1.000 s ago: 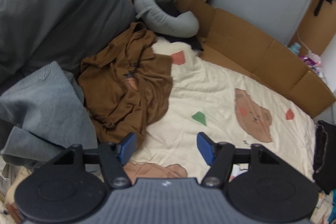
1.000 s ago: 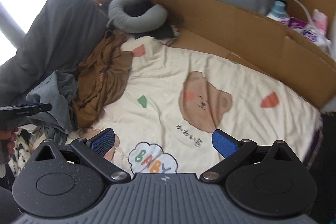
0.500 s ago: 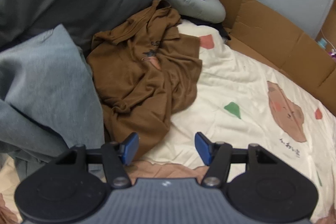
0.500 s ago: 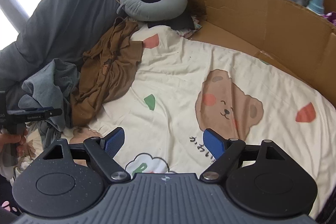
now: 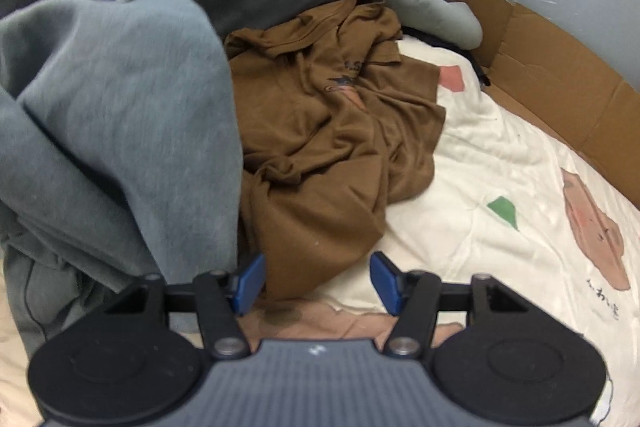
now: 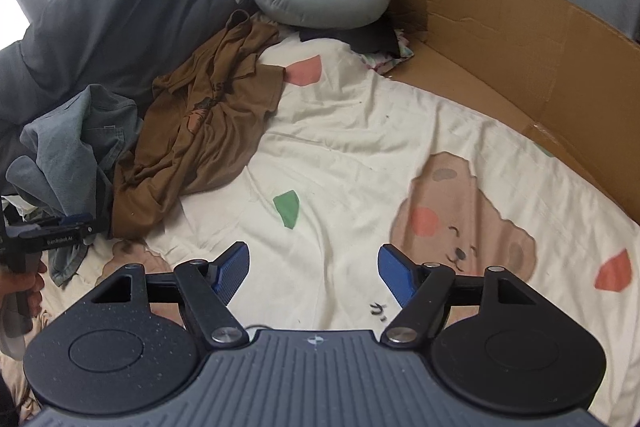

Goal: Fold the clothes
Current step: 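Lower the right tool onto the brown T-shirt's sleeve edge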

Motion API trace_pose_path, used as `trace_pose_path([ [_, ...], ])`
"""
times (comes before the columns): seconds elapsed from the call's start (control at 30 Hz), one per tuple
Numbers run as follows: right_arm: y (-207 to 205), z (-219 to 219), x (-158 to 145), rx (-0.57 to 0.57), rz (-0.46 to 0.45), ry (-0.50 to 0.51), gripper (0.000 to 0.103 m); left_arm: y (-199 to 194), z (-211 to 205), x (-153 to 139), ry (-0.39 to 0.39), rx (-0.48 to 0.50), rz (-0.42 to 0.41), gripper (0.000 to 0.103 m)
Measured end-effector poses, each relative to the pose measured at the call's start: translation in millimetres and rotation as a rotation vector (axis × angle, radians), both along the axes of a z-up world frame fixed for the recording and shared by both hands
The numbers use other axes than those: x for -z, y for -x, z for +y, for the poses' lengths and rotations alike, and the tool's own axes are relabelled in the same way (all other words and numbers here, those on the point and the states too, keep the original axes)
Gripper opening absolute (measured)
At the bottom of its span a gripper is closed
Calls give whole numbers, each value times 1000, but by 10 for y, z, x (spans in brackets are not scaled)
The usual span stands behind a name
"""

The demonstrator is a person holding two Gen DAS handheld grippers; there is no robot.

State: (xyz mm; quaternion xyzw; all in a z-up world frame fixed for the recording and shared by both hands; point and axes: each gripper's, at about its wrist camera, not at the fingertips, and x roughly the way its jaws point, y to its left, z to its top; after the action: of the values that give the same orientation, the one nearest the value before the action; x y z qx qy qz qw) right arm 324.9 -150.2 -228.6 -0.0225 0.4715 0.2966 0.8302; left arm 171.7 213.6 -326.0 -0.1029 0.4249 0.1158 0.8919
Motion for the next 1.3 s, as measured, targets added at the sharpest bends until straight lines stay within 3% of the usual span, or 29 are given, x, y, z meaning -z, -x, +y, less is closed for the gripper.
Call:
trace_pose_path([
  [0.17,-122,267,157,-21,-16,3,73,18,70,165,60,-82,-33,61],
  [0.53,-375,766,529,31,-53,-58,69,-21,-18,465,-30,-125,-54,61],
  [0.93,-697,1337,911,13,-38,-107,66,-4,2,621,-46,-124,-60,61],
  [1.3,-976,1860,1329,-25,7,-122,66,-35,56,691,-46,-112,-78,46],
])
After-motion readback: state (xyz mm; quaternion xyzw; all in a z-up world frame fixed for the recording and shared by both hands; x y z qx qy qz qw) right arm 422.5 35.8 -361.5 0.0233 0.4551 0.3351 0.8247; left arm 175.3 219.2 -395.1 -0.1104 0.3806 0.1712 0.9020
